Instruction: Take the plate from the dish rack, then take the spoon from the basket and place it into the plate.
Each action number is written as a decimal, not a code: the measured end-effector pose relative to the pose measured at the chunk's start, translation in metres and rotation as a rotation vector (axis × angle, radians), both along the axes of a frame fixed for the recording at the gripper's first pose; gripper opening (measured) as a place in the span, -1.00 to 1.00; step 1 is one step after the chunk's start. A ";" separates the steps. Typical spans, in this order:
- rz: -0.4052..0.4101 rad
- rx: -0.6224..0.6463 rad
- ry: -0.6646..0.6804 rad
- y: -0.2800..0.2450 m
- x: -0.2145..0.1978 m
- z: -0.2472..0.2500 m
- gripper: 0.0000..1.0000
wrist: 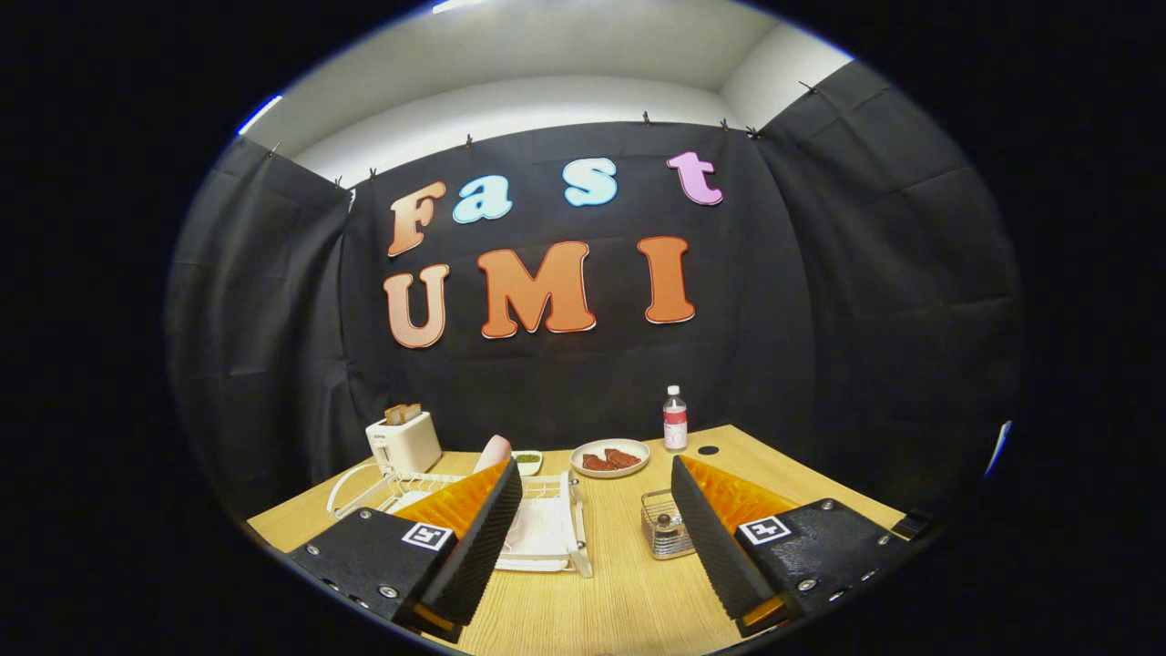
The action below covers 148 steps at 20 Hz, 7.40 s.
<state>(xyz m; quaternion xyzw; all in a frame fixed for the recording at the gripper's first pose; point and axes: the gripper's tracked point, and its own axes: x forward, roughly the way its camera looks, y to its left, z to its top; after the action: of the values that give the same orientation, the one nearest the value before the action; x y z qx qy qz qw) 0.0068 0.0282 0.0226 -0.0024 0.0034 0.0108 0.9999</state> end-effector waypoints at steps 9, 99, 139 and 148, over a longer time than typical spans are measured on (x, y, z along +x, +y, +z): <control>0.110 0.002 0.136 0.048 0.032 0.006 0.96; 0.144 0.425 0.736 0.139 -0.019 -0.227 -0.69; -0.228 0.093 0.386 -0.076 0.078 -0.138 0.75; -0.278 -0.095 0.207 -0.067 0.110 -0.134 0.37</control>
<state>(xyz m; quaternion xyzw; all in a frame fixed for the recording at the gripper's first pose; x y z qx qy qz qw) 0.1164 -0.0392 -0.1118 -0.0481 0.1069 -0.1275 0.9849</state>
